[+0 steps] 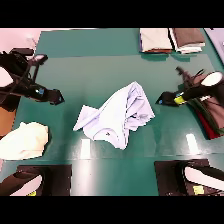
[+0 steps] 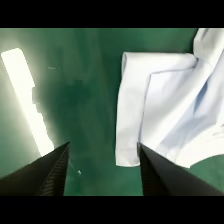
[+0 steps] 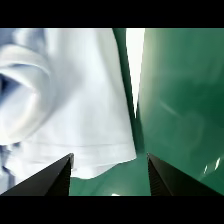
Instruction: Fold the shirts.
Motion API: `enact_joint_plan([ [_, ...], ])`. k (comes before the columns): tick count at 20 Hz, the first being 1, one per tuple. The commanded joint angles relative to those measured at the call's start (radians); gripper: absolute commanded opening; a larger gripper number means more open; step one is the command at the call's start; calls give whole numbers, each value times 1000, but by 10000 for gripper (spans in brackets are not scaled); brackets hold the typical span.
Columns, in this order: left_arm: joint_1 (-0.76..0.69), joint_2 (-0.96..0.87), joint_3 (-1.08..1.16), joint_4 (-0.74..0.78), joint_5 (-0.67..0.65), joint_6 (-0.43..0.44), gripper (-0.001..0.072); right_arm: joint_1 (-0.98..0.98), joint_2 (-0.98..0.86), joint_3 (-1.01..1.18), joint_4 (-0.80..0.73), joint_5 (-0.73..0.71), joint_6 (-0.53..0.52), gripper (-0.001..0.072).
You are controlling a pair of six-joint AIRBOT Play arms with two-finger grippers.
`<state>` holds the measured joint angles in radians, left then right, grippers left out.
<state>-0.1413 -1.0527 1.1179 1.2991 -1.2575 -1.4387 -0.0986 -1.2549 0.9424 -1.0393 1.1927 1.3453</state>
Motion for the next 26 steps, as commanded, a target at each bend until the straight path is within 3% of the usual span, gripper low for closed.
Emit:
enact_joint_plan([
  [1,9,9,-63,-29,8,-2,505,40,-133,-53,2,-42,-12,533],
  [4,9,8,-63,-33,11,-2,505,56,-200,-53,2,-50,-13,529],
  [5,9,8,-63,-40,10,-2,505,56,-206,-53,7,-50,-34,461],
  [7,9,8,-63,-51,11,-2,506,56,-192,-50,31,-53,-95,70],
  [8,9,7,-63,-55,16,-1,506,56,-171,-50,31,-68,-105,17],
  [12,9,-24,-74,-68,29,0,507,55,-65,-50,24,-113,-105,16],
  [18,9,-105,-231,-356,94,139,505,55,-4,-50,26,-111,-103,16],
  [23,-98,-131,-348,-338,184,179,506,55,-5,-51,27,-102,-86,16],
  [26,-172,-144,-352,-194,246,79,504,55,-4,-51,27,-90,-86,16],
])
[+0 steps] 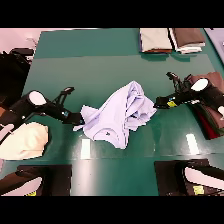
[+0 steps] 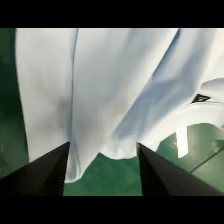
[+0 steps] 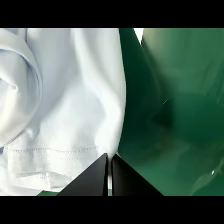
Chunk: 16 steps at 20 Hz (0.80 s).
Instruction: Fold the shirts.
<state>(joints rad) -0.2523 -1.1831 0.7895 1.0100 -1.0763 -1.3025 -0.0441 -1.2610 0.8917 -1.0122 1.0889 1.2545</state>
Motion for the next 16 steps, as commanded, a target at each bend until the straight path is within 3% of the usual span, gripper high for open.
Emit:
enact_joint_plan([
  [1,-70,-14,-24,142,75,-83,478,0,2,0,0,17,5,16],
  [2,-70,-14,-23,160,79,-94,348,0,2,0,0,18,5,16],
  [3,-64,-14,-21,166,88,-96,145,0,2,1,0,18,5,16],
  [4,-58,-13,-12,166,92,-96,21,0,3,6,0,21,5,16],
  [8,-12,43,190,235,50,-150,21,0,14,171,-17,121,5,16],
  [16,89,345,1004,457,1,-190,21,-3,306,606,-193,127,40,15],
])
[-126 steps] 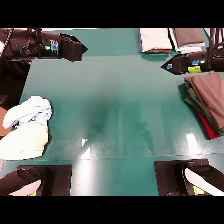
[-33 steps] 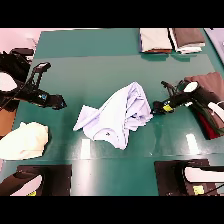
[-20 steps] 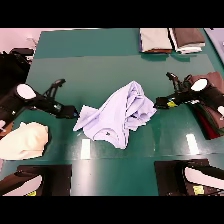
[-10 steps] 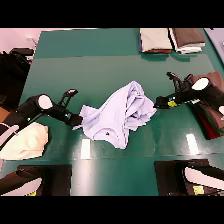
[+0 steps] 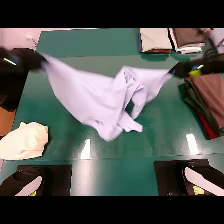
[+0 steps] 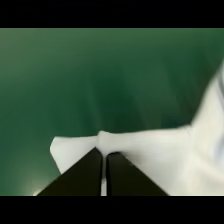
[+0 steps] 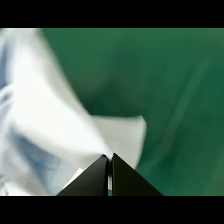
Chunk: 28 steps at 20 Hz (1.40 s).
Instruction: Fold the shirts.
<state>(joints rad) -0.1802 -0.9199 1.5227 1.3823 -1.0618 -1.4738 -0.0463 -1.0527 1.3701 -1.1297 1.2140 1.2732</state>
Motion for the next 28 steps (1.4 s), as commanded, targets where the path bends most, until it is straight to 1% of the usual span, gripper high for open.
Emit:
enact_joint_plan([
  [1,17,88,369,84,-31,-18,21,-1,134,168,-98,6,34,16],
  [3,17,88,536,84,-84,-18,20,-1,187,249,-143,39,68,15],
  [5,17,88,613,84,-80,-17,20,-1,220,325,-185,73,91,15],
  [7,17,88,632,84,-51,-11,19,-1,231,397,-217,113,114,15],
  [10,17,80,631,81,11,-9,19,-1,204,513,-235,214,134,15],
  [11,17,77,631,77,27,8,19,-1,183,555,-233,251,146,15],
  [14,17,31,628,76,24,43,19,-1,113,644,-235,346,171,15],
  [17,17,-74,553,76,7,68,19,-1,26,653,-235,430,213,15],
  [20,17,-232,430,77,8,71,21,-1,-111,651,-235,523,222,15],
  [23,17,-463,415,73,37,87,22,-1,-234,526,-235,473,226,15],
  [25,17,-596,415,72,79,87,22,-1,-317,400,-235,365,229,15],
  [28,17,-727,415,73,84,86,22,-1,-446,290,-232,174,237,16],
])
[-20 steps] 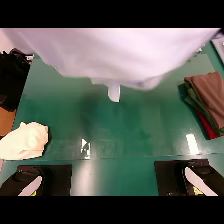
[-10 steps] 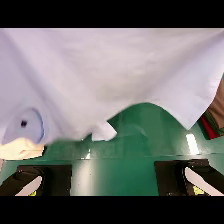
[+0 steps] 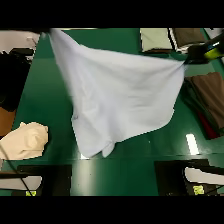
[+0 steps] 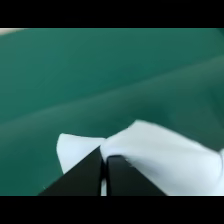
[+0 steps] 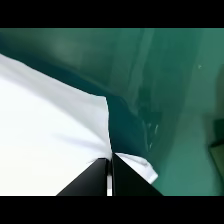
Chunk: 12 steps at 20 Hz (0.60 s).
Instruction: Fold the shirts.
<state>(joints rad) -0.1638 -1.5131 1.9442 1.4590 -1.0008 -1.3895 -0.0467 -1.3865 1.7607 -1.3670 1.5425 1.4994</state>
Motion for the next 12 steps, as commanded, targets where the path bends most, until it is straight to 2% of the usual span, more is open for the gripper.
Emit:
enact_joint_plan([
  [1,0,-154,-7,-2,19,-1,22,0,-154,-105,14,-184,23,16],
  [2,0,-159,-9,0,14,-14,24,1,-190,-97,21,-193,26,16],
  [3,1,-158,-8,1,13,-17,114,1,-225,-76,42,-190,26,25],
  [4,6,-155,1,1,2,-20,450,0,-252,-47,61,-187,26,182],
  [5,16,-148,9,0,-23,-51,554,-2,-272,-13,76,-182,26,410],
  [6,34,-140,25,0,-71,-82,554,-8,-283,24,92,-167,25,441],
  [8,85,-106,34,-2,-191,-107,556,-19,-267,53,92,-140,4,440],
  [10,138,-60,14,-4,-318,-129,556,-40,-199,-16,93,-136,-26,439],
  [12,169,19,-99,-8,-333,-149,556,-52,-110,-147,92,-143,-53,439],
])
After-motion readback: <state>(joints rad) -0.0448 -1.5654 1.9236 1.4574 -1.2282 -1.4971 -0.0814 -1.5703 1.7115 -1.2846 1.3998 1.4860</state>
